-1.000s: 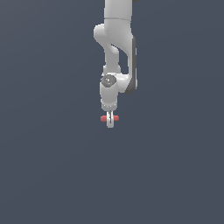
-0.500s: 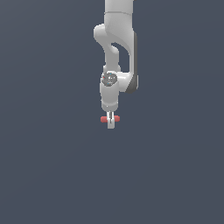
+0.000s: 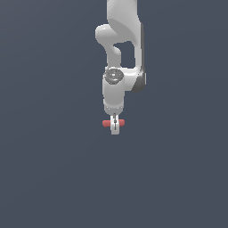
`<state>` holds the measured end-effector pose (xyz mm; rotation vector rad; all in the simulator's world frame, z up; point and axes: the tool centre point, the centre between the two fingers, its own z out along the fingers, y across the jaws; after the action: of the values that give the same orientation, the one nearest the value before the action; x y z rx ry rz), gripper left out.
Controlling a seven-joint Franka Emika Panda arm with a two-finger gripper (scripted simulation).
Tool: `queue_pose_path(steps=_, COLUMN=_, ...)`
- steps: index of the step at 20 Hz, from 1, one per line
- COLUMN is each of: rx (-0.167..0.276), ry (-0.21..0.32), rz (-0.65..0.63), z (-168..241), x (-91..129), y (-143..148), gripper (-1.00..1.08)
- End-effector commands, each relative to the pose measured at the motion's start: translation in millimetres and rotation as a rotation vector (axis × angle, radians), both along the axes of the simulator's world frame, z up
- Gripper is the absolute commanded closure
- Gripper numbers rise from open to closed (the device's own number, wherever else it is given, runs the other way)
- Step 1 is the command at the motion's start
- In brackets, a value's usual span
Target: Pick up the object and move it to a goal position.
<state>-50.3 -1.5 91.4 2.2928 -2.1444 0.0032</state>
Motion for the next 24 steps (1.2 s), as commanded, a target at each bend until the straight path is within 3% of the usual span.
queue_pose_path(steps=1, rx=-0.001, ry=0.000, rz=0.000, z=17.7, x=16.1, y=3.0, gripper=1.08)
queue_pose_path(steps=12, rx=-0.001, ry=0.000, rz=0.000, z=85.2, x=81.5, y=16.2, gripper=1.08)
queue_pose_path(steps=24, rx=0.002, ry=0.000, rz=0.001, z=137.5, x=135.3, y=26.8, gripper=1.08)
